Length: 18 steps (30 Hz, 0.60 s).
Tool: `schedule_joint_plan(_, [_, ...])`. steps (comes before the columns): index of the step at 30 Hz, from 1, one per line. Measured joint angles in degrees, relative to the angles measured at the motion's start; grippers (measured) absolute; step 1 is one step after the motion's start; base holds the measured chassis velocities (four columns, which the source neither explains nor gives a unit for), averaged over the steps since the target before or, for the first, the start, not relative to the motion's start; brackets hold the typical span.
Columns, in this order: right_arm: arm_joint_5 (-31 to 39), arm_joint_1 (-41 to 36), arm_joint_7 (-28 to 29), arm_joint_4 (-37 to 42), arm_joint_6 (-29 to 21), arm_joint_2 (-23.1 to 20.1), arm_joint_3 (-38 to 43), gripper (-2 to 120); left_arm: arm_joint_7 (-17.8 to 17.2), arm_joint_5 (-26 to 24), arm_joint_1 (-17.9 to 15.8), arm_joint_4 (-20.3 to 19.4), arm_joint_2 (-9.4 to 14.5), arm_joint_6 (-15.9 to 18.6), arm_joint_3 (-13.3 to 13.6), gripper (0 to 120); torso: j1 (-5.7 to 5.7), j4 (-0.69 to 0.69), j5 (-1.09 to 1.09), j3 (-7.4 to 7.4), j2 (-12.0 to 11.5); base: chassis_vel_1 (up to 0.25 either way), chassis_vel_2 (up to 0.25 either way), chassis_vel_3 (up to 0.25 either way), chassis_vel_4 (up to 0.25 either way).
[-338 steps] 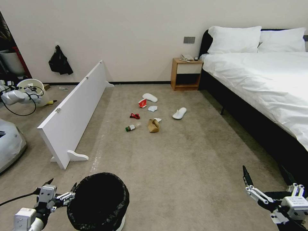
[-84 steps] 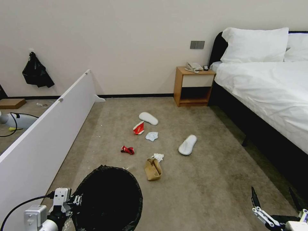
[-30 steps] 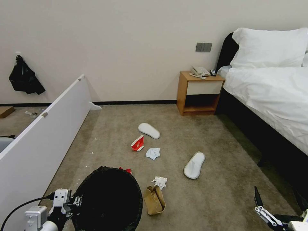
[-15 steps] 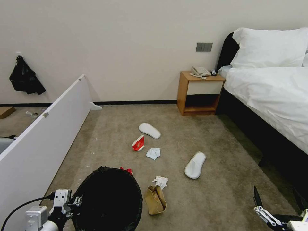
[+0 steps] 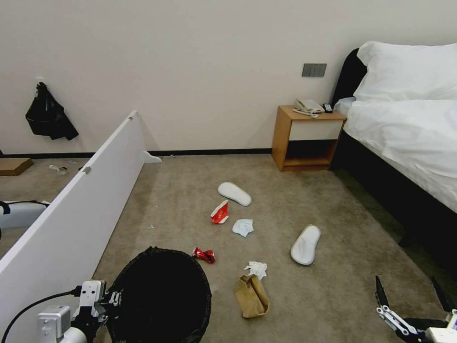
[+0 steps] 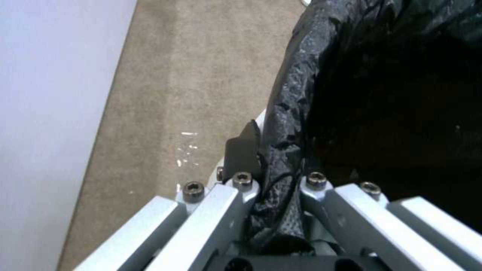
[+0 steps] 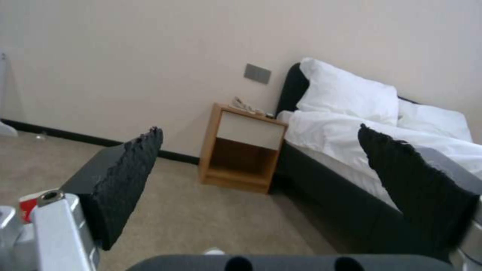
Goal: Pick up the trash bin, then pick up the garbage from the floor and place it into the trash bin.
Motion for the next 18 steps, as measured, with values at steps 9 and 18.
schedule_joint_plan(9, [1.48,0.09,0.24,-0.05,-1.2,-0.42,-0.75,100,0.01,0.0,0.04,0.03,-0.13,0.0,0.01,3,0.0,0.0,0.0,0.0,0.0,0.004,0.003,-0.005,-0.009])
schedule_joint_plan(18, [15.88,5.86,12.19,2.07,-31.52,-8.21,-5.28,100,-0.14,0.46,0.62,0.05,-0.75,0.04,-0.04,3,0.0,0.02,0.0,0.0,0.0,0.0,0.0,0.0,0.0])
